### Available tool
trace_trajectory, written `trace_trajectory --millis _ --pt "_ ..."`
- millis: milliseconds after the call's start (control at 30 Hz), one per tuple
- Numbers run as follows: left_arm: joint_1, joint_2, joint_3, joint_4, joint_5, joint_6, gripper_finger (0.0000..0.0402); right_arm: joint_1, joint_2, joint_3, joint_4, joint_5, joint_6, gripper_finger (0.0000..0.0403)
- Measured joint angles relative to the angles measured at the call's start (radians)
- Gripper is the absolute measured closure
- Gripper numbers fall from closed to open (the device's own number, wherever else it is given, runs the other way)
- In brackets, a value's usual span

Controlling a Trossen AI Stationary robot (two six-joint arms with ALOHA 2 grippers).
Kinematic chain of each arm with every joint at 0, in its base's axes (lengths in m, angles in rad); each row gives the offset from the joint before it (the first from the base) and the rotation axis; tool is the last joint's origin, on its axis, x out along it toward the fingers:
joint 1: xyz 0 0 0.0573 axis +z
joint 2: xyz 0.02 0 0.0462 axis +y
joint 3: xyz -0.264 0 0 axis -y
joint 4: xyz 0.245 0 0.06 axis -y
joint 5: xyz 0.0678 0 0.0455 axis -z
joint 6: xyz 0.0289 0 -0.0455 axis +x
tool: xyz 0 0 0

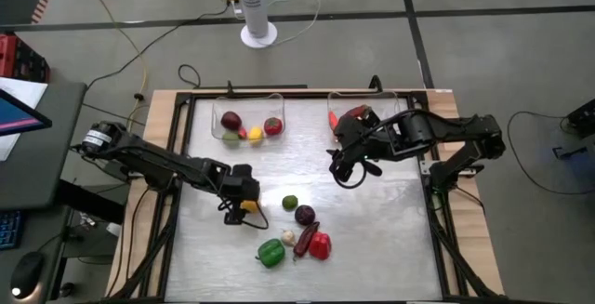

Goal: Sort produce into baskets
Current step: Put the yellow lemon into the left transparent bin

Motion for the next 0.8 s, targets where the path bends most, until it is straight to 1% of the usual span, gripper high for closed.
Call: trace_trajectory --millis 67,167,200,300,400,667,733,800 --pt "-0.008 0.012 -0.024 0.037 0.015 0.003 0.0064 0.000 0.000 0.000 0.000 -0.001 0.000 0.0112" --pt "-0.013 0.025 -0.060 0.051 0.056 0.002 0.0062 0.000 0.000 0.000 0.000 -0.001 0.000 0.0112" --pt "-0.013 0.031 -0.060 0.057 0.053 -0.003 0.0063 0.000 0.000 0.000 0.000 -0.001 0.000 0.0112" --pt "-0.013 0.032 -0.061 0.050 -0.001 -0.008 0.0076 0.000 0.000 0.000 0.001 -0.001 0.000 0.0112" --pt "-0.013 0.032 -0.060 0.057 -0.040 -0.014 0.0102 -0.001 0.000 0.000 0.006 0.000 0.001 0.0112" --pt "0.000 0.068 -0.057 0.046 0.004 -0.008 0.0193 -0.001 0.000 0.000 0.015 0.005 0.023 0.0112" --pt "0.019 0.067 -0.046 0.016 0.006 -0.008 0.0213 0.004 0.000 0.000 0.013 0.008 0.037 0.0112" --pt "0.053 0.058 -0.021 -0.041 0.001 0.001 0.0217 0.006 0.000 0.000 0.012 0.011 0.046 0.0112"
